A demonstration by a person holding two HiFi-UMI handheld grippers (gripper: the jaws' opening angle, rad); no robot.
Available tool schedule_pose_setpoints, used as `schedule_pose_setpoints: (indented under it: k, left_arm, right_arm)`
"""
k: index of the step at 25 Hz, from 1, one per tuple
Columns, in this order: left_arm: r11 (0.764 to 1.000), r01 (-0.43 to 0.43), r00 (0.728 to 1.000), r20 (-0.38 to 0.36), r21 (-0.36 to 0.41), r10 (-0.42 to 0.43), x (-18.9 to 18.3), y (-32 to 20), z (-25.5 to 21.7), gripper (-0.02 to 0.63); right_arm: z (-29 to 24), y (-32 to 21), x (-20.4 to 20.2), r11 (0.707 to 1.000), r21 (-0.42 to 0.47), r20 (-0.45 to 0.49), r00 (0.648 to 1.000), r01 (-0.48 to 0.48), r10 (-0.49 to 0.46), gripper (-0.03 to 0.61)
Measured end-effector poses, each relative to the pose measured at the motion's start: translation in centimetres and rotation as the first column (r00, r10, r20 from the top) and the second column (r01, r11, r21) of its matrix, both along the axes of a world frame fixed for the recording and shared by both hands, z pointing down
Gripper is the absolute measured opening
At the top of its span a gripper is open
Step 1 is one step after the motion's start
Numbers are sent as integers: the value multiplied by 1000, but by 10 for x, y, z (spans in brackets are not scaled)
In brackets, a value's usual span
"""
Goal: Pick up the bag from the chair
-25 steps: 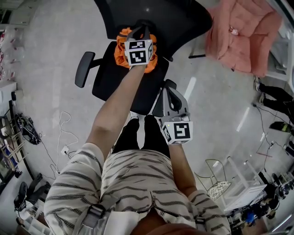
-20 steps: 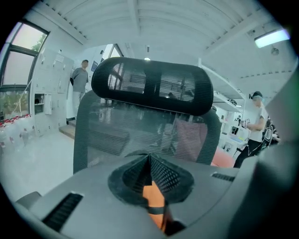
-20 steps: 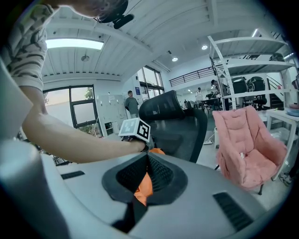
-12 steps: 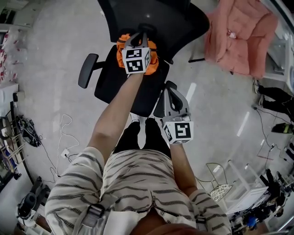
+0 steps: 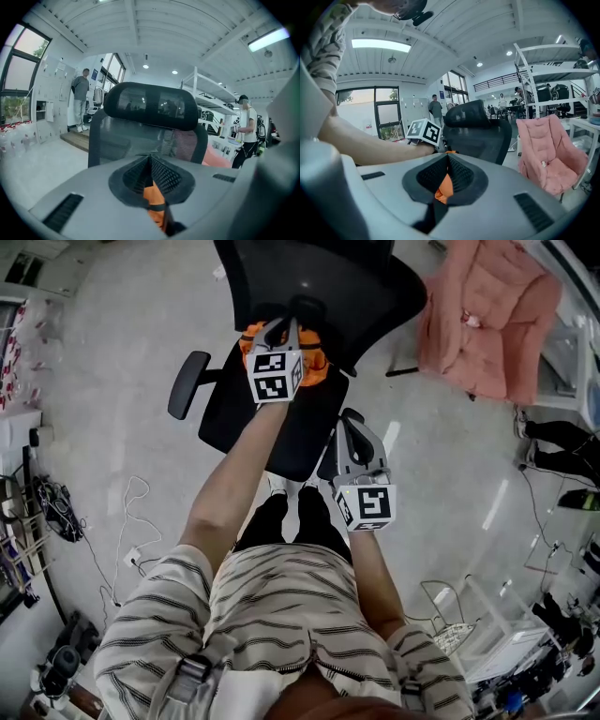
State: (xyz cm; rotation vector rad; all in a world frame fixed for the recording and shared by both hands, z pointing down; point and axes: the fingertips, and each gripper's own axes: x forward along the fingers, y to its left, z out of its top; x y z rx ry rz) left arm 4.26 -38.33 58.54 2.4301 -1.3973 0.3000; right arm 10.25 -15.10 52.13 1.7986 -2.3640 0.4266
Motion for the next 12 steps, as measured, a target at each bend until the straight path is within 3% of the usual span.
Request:
schedule_pose_setpoints:
  k: [12]
  left_arm:
    - [999,1,999,-35,37,1,-18,24,-27,26]
  right_arm:
    - [-20,9,-8,999,40,-18,1000,1,-1,18]
